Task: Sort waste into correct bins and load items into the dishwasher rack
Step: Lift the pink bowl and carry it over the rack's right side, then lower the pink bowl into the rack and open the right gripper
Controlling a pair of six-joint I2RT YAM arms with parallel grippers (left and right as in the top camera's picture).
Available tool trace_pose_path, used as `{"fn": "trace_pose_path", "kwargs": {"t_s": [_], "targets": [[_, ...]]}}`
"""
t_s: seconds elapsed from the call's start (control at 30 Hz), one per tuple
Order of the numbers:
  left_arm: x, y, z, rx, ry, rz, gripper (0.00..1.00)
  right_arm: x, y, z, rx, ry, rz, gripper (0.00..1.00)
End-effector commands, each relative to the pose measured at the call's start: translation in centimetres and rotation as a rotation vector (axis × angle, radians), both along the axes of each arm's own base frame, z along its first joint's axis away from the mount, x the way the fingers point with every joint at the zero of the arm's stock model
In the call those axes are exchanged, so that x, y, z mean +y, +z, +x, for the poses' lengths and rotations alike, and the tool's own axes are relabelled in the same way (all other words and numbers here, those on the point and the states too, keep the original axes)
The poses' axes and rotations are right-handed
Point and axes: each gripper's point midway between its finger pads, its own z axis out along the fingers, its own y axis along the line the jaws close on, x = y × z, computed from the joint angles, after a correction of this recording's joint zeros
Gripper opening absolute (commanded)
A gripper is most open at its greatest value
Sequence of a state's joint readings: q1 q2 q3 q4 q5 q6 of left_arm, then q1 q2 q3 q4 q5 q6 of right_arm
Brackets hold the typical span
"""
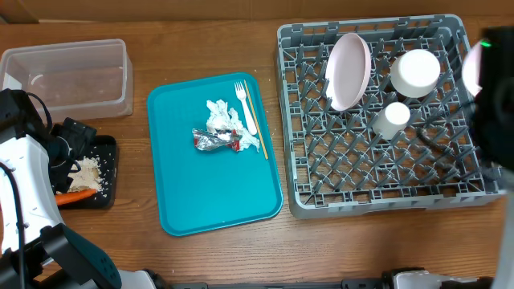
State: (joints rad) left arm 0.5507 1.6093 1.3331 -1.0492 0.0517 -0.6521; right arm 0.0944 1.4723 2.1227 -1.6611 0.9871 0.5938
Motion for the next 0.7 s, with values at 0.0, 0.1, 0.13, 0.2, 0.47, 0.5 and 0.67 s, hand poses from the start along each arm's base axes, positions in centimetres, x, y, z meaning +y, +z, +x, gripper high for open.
{"fn": "trace_pose_path", "kwargs": {"t_s": [0.0, 0.1, 0.13, 0.2, 0.47, 0.5, 0.67], "targets": [[0.4, 1.0, 0.2, -0.022, 0.011, 0.02, 1.0, -2.9, -1.2, -0.1, 0.001, -0.206, -0.152, 0.04], [0.4, 1.0, 0.2, -0.022, 0.011, 0.02, 1.0, -4.1, -3.8, 0.6, 0.078, -0.264, -0.247, 0.04], [0.4, 1.0, 0.2, -0.022, 0.011, 0.02, 1.0, -4.4, -4.7, 0.8, 0.111, -0.279, -0.283, 0.04], [0.4, 1.0, 0.2, -0.022, 0.01, 0.02, 1.0, -5.0, -6.6, 1.1, 0.187, -0.312, -0.372, 0.04], [0.4, 1.0, 0.2, -0.022, 0.011, 0.02, 1.0, -7.8, -14.6, 2.1, 0.452, -0.378, -0.506, 0.04], [0.4, 1.0, 0.2, -0.022, 0.01, 0.02, 1.0, -8.0, -15.5, 2.3, 0.473, -0.377, -0.505, 0.04], [0.4, 1.0, 0.2, -0.022, 0.011, 0.02, 1.0, -8.0, -18.2, 3.6, 0.543, -0.342, -0.462, 0.04]]}}
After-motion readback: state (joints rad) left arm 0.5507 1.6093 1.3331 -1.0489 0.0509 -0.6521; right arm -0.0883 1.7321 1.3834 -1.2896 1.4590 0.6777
